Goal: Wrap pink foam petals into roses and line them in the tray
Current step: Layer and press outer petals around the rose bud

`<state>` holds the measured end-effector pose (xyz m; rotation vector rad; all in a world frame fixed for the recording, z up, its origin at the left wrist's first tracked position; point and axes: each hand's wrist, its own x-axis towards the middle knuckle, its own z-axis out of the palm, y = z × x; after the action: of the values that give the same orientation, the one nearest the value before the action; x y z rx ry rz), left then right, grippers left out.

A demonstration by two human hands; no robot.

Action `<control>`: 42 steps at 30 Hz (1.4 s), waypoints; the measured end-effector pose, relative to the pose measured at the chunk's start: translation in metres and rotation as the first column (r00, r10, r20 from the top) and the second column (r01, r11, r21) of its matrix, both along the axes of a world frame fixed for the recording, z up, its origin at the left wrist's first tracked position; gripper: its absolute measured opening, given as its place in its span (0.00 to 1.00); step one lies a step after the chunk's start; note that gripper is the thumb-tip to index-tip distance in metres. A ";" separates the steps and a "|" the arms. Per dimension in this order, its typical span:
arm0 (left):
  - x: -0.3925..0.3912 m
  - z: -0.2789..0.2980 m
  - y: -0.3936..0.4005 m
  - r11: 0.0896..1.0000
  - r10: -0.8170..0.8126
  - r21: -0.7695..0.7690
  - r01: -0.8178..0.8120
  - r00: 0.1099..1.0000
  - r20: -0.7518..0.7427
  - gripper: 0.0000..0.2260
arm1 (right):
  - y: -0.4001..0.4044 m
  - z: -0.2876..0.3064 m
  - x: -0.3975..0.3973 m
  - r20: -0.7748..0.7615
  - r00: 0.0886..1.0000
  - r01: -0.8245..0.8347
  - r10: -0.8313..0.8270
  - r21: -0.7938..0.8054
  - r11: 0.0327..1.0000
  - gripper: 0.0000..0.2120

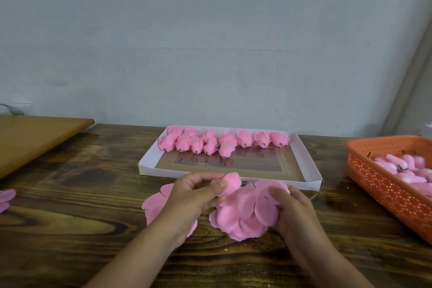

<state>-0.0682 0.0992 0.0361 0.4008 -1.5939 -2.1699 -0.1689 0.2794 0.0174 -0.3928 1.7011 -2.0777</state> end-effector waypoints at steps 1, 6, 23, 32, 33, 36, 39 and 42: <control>0.000 -0.001 0.001 0.999 -0.022 -0.036 0.022 1.000 0.005 0.12 | -0.001 -0.001 0.000 0.004 1.000 0.017 -0.017 0.003 1.000 0.09; 0.001 -0.004 0.005 0.986 -0.076 -0.150 0.077 0.997 0.009 0.12 | -0.003 0.001 0.005 -0.025 1.000 0.008 -0.008 0.010 1.000 0.07; -0.003 -0.013 0.002 0.965 0.009 -0.261 0.015 0.996 0.092 0.06 | -0.003 0.006 0.014 -0.109 0.994 0.031 -0.027 0.032 0.999 0.08; -0.002 -0.013 0.003 0.961 -0.027 -0.272 0.050 0.996 0.086 0.07 | -0.005 0.002 0.011 -0.104 0.994 0.031 -0.028 0.031 0.999 0.07; -0.002 -0.013 0.004 0.960 -0.031 -0.273 0.053 0.996 0.084 0.08 | -0.005 0.002 0.011 -0.104 0.994 0.031 -0.028 0.028 0.999 0.07; -0.001 -0.012 0.004 0.957 -0.029 -0.286 0.050 0.997 0.077 0.08 | -0.005 0.002 0.012 -0.116 0.993 0.030 -0.027 0.029 0.999 0.07; 0.000 -0.013 0.004 0.952 -0.021 -0.301 0.047 0.996 0.090 0.07 | -0.005 0.003 0.014 -0.136 0.990 0.031 -0.027 0.031 0.999 0.08; 0.000 -0.013 0.005 0.952 -0.031 -0.301 0.059 0.995 0.098 0.06 | -0.005 0.002 0.015 -0.145 0.989 0.015 -0.011 0.025 1.000 0.08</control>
<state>-0.0684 0.1042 0.0231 0.3752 -1.9680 -1.9163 -0.1541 0.2742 0.0198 -0.5379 1.8157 -2.0789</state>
